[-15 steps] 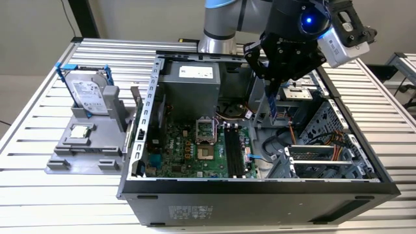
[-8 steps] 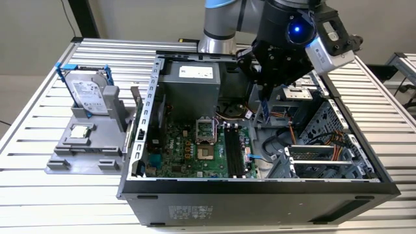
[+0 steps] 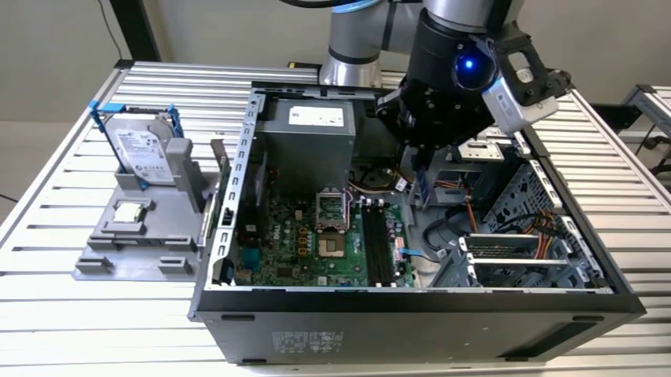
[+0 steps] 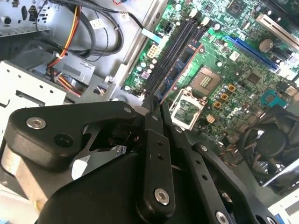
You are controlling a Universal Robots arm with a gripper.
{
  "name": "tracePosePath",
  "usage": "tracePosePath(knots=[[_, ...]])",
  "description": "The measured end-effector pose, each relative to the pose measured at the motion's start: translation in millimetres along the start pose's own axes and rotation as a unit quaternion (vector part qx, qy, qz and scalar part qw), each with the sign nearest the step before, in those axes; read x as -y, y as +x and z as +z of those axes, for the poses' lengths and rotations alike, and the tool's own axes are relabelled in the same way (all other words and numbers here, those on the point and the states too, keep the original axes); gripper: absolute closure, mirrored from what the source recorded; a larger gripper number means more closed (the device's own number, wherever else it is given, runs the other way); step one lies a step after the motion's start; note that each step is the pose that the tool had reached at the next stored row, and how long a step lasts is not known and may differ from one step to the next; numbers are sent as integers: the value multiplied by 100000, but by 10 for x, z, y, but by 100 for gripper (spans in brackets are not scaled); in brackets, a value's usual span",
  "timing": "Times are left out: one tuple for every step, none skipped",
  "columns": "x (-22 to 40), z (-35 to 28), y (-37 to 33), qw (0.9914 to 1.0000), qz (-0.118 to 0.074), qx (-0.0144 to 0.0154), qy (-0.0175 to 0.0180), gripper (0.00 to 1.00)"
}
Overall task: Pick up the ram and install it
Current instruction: 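Insert the ram into the slot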
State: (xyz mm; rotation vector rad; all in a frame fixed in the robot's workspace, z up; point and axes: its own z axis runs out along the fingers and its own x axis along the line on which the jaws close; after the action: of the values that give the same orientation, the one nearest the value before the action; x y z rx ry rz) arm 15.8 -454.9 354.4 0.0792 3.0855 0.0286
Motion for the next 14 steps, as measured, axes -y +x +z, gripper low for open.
tracePosePath(knots=[[0,19,1,100000,1,-3,-1,100],[1,36,2,100000,-1,-2,6,100],[1,54,3,100000,-3,-1,3,100],[2,73,5,100000,0,-2,6,100],[2,90,6,100000,0,-2,4,100],[2,109,7,100000,0,-1,5,100],[3,127,8,100000,0,-2,4,100],[3,146,9,100000,-2,-4,12,100],[3,163,10,100000,0,-3,8,100],[4,181,11,100000,1,0,0,100],[4,199,12,100000,-2,-3,5,100],[4,218,13,100000,-3,0,-1,100],[5,237,14,100000,-4,-1,-1,100],[5,255,15,100000,-8,-1,5,100]])
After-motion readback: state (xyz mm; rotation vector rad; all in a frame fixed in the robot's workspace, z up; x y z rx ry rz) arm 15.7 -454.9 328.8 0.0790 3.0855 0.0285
